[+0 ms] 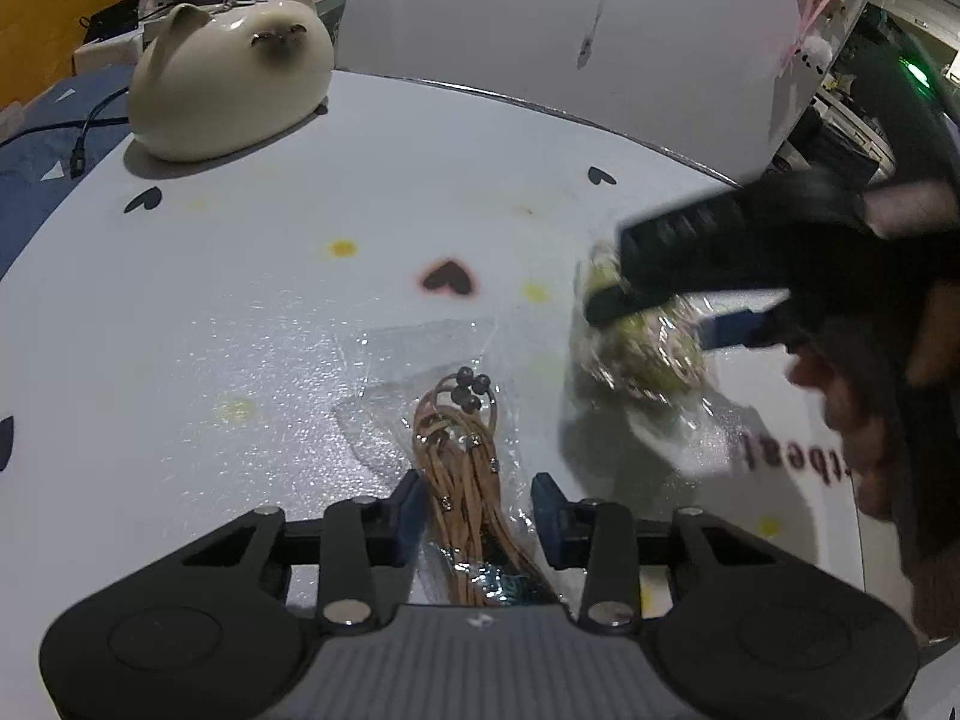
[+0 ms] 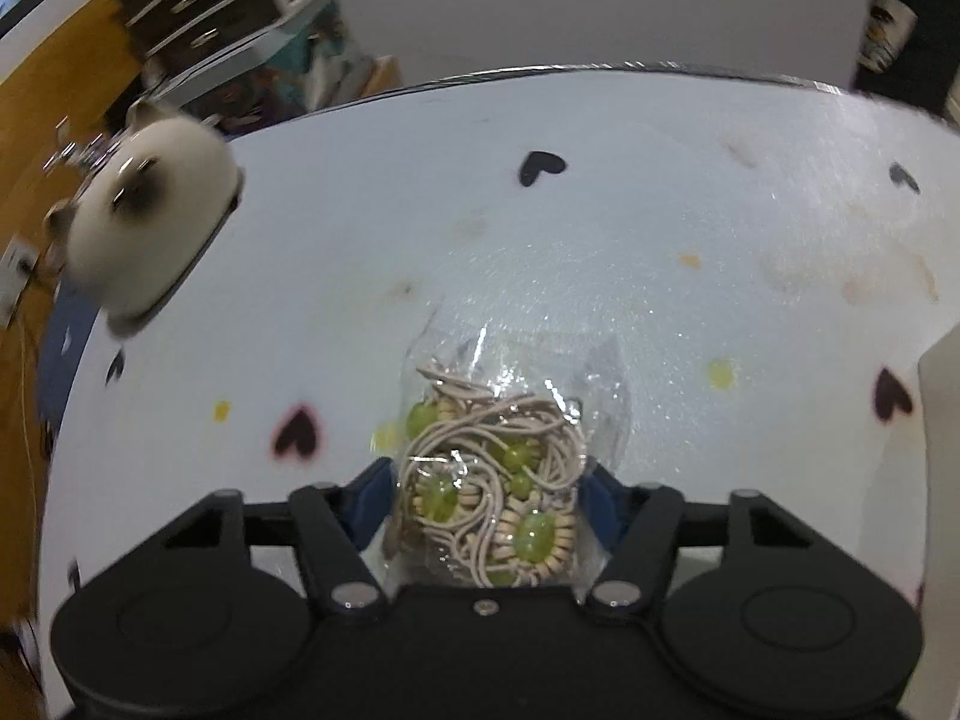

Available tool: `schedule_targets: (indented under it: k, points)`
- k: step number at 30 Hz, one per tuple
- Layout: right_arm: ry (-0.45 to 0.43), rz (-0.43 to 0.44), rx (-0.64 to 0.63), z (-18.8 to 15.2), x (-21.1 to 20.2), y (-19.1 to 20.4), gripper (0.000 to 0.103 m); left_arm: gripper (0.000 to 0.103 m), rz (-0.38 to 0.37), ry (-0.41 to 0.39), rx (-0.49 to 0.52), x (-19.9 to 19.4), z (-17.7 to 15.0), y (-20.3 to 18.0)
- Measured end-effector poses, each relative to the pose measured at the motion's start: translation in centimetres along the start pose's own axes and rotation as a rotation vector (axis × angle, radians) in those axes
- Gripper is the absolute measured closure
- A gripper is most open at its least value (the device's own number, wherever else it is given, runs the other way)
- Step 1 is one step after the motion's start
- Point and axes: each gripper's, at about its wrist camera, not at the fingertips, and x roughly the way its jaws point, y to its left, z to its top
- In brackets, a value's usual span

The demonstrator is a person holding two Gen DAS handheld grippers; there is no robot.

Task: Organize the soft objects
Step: 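Grasp the tan cord bag with the left tool while the right tool grasps the beaded cord bag, then carry the tan cord bag and beaded cord bag into the white box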

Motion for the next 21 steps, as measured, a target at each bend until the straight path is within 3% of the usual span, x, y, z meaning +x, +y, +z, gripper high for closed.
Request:
schedule_targets:
  k: [10,21]
  points:
    - [-0.017,0.036,-0.074,-4.9,-4.8,-1.5,0.043,0.065,0.004,-0.044,-0.021,-2.2,-0.6,1.0]
    - [-0.118,0.04,-0.122,-8.3,-11.0,-2.5,0.043,0.065,-0.024,-0.122,0.015,-6.5,-0.8,0.0]
